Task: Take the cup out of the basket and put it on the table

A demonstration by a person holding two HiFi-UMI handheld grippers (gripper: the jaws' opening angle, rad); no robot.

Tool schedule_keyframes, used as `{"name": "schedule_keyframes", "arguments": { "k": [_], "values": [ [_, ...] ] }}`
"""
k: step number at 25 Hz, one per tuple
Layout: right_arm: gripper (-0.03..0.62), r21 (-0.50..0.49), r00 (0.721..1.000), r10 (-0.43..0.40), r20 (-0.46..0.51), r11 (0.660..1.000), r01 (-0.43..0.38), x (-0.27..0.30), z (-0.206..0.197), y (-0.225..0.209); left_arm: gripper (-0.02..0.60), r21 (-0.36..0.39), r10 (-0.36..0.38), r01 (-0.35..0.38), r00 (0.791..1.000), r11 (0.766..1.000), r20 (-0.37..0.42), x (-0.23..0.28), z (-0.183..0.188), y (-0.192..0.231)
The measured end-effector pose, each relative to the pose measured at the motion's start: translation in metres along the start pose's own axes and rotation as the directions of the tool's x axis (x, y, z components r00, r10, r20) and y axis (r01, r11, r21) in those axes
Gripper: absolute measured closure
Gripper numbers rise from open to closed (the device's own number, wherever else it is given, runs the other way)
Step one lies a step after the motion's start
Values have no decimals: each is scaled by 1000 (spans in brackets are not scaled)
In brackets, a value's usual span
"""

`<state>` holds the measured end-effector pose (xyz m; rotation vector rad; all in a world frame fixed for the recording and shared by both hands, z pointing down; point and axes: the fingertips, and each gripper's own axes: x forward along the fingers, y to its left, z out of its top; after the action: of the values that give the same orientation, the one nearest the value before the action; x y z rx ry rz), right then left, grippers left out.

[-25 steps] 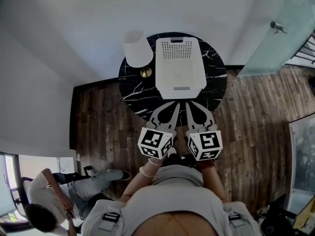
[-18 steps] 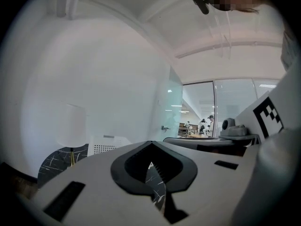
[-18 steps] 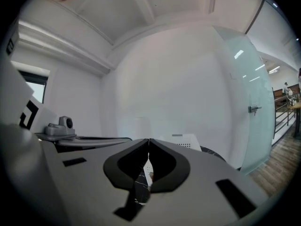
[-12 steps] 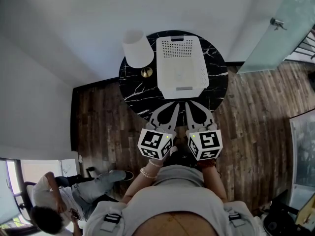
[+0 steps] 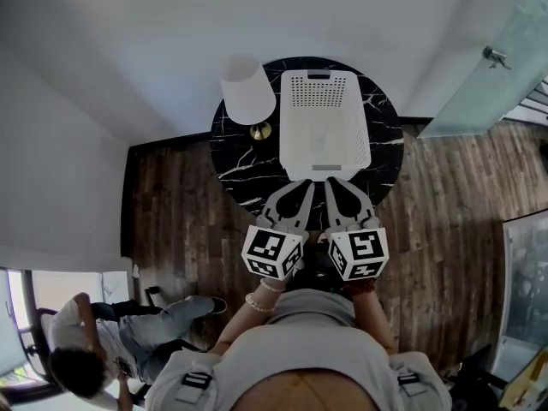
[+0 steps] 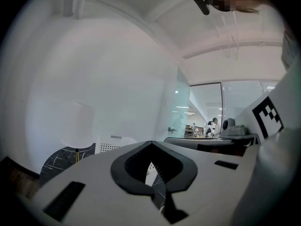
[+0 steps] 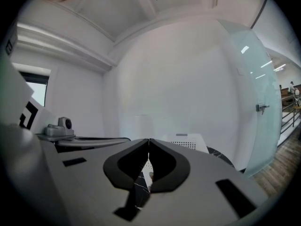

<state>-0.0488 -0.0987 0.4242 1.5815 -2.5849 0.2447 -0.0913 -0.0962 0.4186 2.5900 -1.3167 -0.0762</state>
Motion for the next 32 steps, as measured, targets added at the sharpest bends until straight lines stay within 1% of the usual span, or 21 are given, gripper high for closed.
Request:
{"name": "schedule_keyframes", "arguments": {
  "k": [9, 21, 26, 32],
  "values": [
    [582, 3, 999, 46, -8, 999, -46, 40, 14, -25, 575, -10, 30, -30, 1000, 1000, -9, 42, 8, 18],
    [582, 6, 991, 134, -18, 991, -134, 92, 31, -60, 575, -1, 106, -106, 994, 994, -3, 97, 25, 42],
    [582, 6, 987, 160, -22, 987, -159, 108, 34, -79, 575, 4, 151, -150, 989, 989, -8, 115, 27, 53],
    [582, 3, 978, 208, -29, 978, -208, 123, 35, -92, 575, 13, 185, -184, 983, 983, -10, 136, 27, 56]
  ]
}}
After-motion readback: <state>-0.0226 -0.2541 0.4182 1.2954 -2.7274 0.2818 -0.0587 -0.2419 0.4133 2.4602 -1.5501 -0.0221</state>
